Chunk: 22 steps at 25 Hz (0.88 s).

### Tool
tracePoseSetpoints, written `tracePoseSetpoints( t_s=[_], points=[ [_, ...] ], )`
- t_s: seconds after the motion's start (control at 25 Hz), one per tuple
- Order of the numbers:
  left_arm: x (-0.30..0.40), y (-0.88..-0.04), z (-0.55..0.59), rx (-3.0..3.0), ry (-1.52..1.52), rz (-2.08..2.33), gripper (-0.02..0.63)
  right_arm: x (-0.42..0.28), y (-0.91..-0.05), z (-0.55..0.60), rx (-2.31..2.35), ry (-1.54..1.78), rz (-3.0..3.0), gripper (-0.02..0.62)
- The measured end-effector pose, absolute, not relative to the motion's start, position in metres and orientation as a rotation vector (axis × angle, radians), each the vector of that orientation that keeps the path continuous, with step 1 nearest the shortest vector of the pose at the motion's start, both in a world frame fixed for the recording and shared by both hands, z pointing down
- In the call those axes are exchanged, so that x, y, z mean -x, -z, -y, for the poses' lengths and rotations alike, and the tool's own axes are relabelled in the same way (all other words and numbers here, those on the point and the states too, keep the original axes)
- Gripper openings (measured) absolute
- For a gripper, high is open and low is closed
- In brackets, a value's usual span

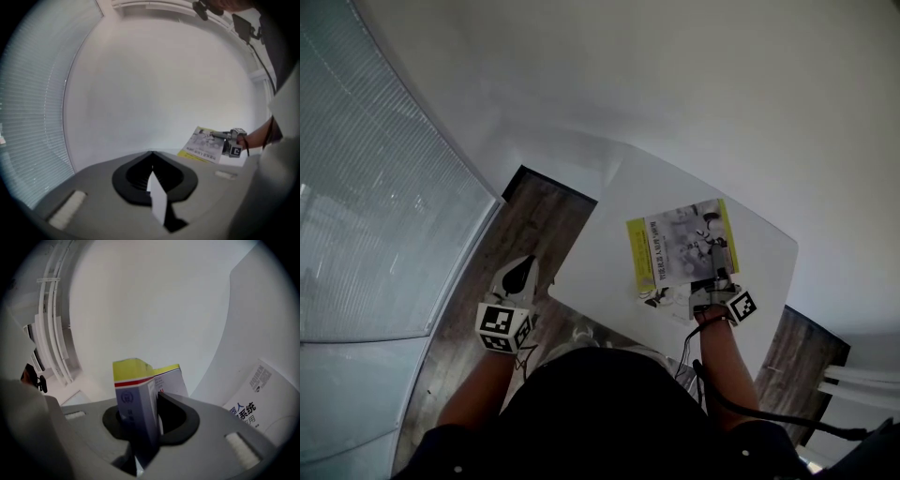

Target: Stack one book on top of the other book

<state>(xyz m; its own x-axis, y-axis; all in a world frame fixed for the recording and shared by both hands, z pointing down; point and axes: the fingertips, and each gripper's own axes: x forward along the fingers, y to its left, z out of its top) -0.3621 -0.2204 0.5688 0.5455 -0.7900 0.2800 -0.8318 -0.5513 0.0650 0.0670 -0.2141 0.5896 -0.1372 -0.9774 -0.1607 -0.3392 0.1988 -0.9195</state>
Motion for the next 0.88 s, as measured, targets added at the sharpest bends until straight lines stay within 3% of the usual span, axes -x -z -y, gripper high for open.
tracePoseSetpoints(
  t_s=[0.28,0.88],
  points=[
    [0.389,-0.577,0.214,-2.552,-0.343,1.415,0.005,-0.043,-0.608,0.223,1.259,1.001,-1.647,0.081],
    [0.354,-0.579,0.208,-2.575,-0.38,1.322,0.005,-0.077,-0.65,0.181,1.37,1.06,-1.53,0.083]
  ],
)
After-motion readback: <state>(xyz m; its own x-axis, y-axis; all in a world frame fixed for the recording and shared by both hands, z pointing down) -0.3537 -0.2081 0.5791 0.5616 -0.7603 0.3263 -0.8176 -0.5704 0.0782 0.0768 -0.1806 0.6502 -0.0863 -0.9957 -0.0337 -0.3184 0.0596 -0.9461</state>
